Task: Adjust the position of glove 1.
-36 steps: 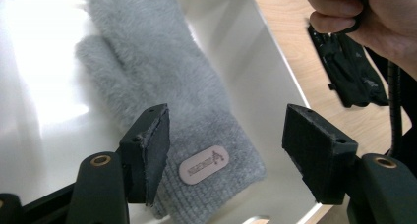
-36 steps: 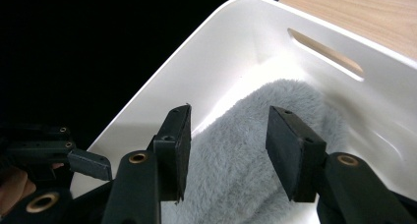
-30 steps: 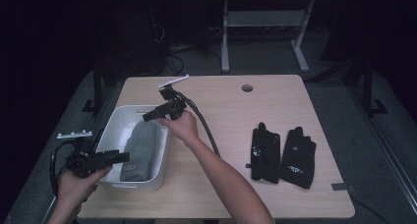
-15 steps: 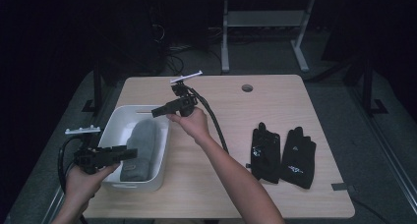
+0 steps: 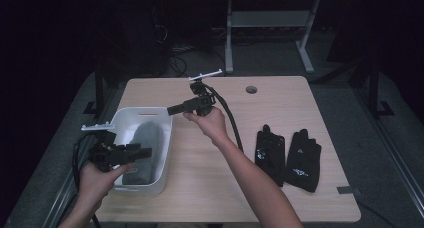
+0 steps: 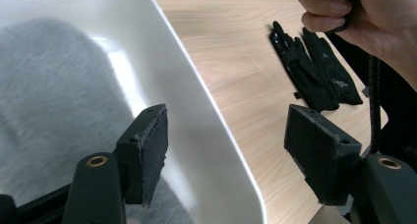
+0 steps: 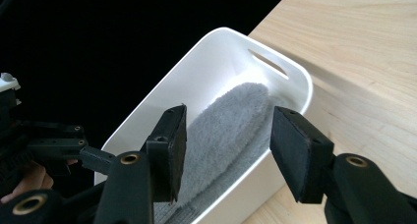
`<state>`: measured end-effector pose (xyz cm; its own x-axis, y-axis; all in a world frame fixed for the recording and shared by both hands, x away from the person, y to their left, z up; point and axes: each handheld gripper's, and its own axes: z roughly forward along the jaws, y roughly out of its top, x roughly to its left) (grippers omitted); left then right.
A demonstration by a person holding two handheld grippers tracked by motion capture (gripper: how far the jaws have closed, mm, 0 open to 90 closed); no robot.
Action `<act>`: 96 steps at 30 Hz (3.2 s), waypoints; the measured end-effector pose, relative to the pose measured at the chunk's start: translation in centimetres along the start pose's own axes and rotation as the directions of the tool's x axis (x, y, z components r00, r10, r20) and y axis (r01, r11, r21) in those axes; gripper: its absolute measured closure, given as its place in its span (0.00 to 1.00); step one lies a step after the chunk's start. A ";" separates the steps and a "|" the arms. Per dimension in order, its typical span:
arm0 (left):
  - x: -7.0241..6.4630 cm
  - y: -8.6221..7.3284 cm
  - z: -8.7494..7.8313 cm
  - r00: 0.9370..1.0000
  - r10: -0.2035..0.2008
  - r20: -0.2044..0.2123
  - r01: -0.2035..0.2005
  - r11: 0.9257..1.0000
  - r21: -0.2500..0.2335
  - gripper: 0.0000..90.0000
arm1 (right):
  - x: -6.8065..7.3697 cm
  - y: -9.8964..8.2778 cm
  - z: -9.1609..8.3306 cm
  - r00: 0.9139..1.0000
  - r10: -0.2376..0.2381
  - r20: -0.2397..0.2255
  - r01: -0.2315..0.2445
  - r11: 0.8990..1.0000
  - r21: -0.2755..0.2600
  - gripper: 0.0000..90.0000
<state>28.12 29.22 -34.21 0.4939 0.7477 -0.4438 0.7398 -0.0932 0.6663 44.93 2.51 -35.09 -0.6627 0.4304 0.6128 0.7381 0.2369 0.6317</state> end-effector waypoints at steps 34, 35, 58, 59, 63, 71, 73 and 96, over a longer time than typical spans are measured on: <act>-6.0 1.6 6.0 0.991 0.092 0.101 -0.099 0.993 0.059 0.33 | -3.6 -3.3 -9.1 0.999 0.027 0.033 -0.024 0.997 -0.067 0.47; -6.1 1.7 6.2 0.990 0.093 0.102 -0.099 0.993 0.057 0.32 | -3.7 -3.5 -9.4 0.999 0.032 0.033 -0.029 0.997 -0.068 0.46; -9.0 1.9 10.7 0.974 0.121 0.192 -0.141 0.985 0.098 0.27 | -5.9 -6.9 -14.7 0.993 0.086 0.078 -0.078 0.992 -0.099 0.45; -9.1 1.9 10.8 0.974 0.118 0.196 -0.139 0.985 0.100 0.27 | -5.9 -6.9 -14.8 0.993 0.083 0.081 -0.075 0.992 -0.100 0.45; -9.6 1.9 11.4 0.970 0.126 0.206 -0.149 0.984 0.098 0.27 | -5.9 -7.3 -15.5 0.993 0.084 0.086 -0.074 0.991 -0.108 0.45; -10.5 1.9 12.5 0.964 0.136 0.227 -0.163 0.981 0.106 0.26 | -6.5 -8.5 -17.1 0.990 0.102 0.100 -0.090 0.989 -0.119 0.44; -10.6 1.9 12.8 0.963 0.138 0.233 -0.166 0.980 0.108 0.25 | -6.7 -8.8 -17.5 0.989 0.108 0.104 -0.095 0.989 -0.116 0.44; -13.1 1.8 17.6 0.943 0.148 0.299 -0.195 0.972 0.133 0.24 | -8.9 -13.4 -23.1 0.971 0.175 0.165 -0.148 0.975 -0.164 0.44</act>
<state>31.08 7.69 -37.75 0.7119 0.4944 -0.4987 0.6834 -0.3243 0.6541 38.02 -24.61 -38.05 -0.4932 0.6028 0.6272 0.7970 0.0242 0.6035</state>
